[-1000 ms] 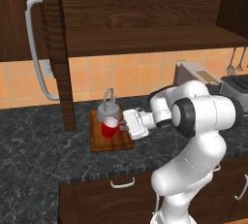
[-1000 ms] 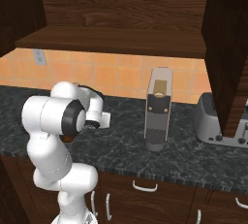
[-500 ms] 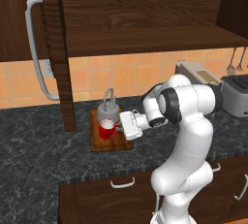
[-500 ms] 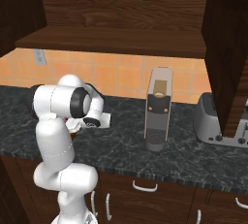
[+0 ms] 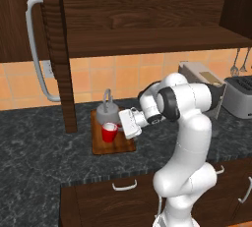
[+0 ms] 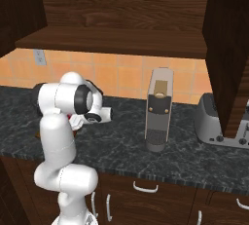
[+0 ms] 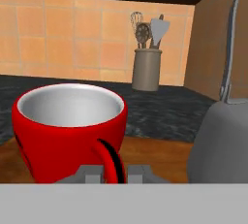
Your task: Pick the kettle from the counter and place it on the tray. Then pick the mug from the cabinet and place it on the tray. Then close the cabinet doors.
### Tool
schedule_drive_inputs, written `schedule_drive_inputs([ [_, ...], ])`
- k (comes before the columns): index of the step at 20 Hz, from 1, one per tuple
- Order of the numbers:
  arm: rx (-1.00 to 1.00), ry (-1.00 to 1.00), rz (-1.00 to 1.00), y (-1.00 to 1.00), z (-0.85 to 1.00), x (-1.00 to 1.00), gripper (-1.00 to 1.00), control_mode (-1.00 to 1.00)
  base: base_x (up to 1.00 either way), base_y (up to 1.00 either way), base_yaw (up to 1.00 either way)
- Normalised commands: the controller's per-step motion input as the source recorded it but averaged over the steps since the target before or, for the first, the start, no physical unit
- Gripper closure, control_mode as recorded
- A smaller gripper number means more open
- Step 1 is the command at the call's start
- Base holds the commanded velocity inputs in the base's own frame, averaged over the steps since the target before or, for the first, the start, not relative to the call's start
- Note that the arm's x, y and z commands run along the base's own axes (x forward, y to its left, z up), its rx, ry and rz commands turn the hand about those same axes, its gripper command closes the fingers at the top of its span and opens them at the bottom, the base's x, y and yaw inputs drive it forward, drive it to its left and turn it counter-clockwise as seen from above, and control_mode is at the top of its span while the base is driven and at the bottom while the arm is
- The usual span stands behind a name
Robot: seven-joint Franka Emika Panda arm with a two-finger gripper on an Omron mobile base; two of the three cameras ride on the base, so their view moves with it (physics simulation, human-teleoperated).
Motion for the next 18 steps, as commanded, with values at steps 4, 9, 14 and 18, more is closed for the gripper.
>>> schedule_drive_inputs([
  [4,-0.05,-0.21,0.0,0.08,-0.18,-0.22,1.0,-1.0,0.0,0.0,0.0],
  [9,-0.04,-0.22,0.0,0.01,-0.1,-0.36,1.0,-1.0,0.0,0.0,0.0],
  [14,-0.02,-0.08,-0.01,0.0,-0.07,-0.12,1.0,-1.0,0.0,0.0,0.0],
  [18,-0.01,0.0,-0.02,-0.01,-0.04,0.0,1.0,-1.0,0.0,0.0,0.0],
])
